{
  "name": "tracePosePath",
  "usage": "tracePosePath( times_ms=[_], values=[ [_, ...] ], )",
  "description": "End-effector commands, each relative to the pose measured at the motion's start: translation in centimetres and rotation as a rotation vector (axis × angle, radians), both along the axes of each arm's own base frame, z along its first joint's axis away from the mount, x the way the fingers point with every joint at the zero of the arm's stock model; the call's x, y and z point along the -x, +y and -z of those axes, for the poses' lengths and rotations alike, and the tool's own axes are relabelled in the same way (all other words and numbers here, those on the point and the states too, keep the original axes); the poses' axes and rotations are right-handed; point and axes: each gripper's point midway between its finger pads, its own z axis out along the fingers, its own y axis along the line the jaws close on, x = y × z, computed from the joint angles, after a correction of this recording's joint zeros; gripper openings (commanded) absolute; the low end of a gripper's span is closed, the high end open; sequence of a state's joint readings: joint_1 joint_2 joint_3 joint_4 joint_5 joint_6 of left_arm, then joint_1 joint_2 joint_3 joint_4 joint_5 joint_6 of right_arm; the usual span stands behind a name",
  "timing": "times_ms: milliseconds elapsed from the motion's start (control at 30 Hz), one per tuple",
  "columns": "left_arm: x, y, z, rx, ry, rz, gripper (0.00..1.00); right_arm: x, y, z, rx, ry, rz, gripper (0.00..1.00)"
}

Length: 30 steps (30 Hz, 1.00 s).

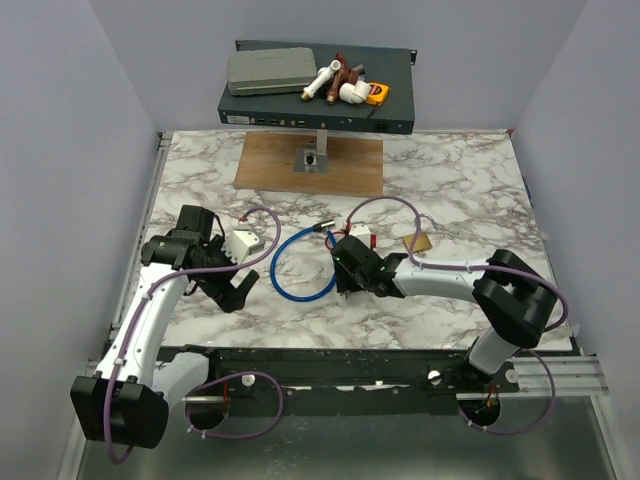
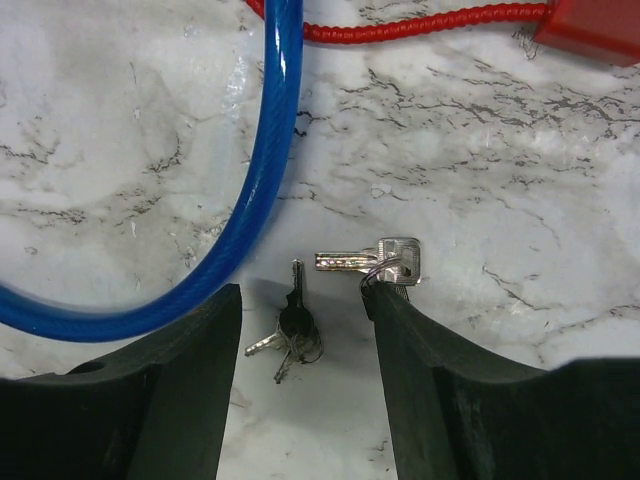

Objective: Unlock with the key
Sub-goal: Pick up the key from the center of the board.

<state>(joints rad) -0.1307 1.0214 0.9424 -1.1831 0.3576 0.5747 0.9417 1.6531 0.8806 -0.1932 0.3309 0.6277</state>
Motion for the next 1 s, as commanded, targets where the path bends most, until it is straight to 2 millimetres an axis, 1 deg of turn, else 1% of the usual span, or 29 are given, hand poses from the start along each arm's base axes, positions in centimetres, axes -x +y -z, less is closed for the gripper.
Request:
tracePosePath(
  times_ms=[0, 133, 167, 267, 433, 567, 667, 800, 967],
  values=[
    [-0.6, -0.5, -1.6, 0.033, -0.053, 0.014, 0.99, 0.4, 0.0, 1.4, 0.027, 0.016, -0.006, 0.55],
    [-0.6, -0.4, -1.9, 0.029, -0.063, 0.012, 0.99, 0.7, -0.2, 1.4, 0.061, 0.003, -0.009, 0.52],
    [-0.5, -0.4, -2.0, 0.029, -0.067, 0.014, 0.98, 0.8, -0.4, 1.3, 0.081, -0.006, -0.004, 0.53],
    [-0.4, -0.3, -2.0, 0.028, -0.072, 0.014, 0.98, 0.4, -1.3, 0.6, 0.121, -0.037, 0.028, 0.62],
    [0.0, -0.2, -1.9, 0.026, -0.07, 0.011, 0.98, -0.1, -2.1, -1.2, 0.126, -0.085, 0.052, 0.65],
    [0.4, -0.1, -2.2, 0.021, -0.083, 0.013, 0.99, 0.3, -1.3, -2.1, 0.077, -0.09, 0.024, 0.65],
    [0.6, 0.0, -2.3, 0.018, -0.093, 0.02, 0.98, 0.9, -0.3, -2.5, 0.052, -0.098, 0.003, 0.65],
    [0.7, 0.0, -2.3, 0.018, -0.094, 0.016, 0.98, 1.6, 0.9, -2.2, 0.027, -0.092, -0.016, 0.64],
    [0.9, 0.0, -2.5, 0.02, -0.092, 0.012, 0.98, 1.7, 1.1, -1.1, 0.018, -0.078, -0.002, 0.61]
  ],
)
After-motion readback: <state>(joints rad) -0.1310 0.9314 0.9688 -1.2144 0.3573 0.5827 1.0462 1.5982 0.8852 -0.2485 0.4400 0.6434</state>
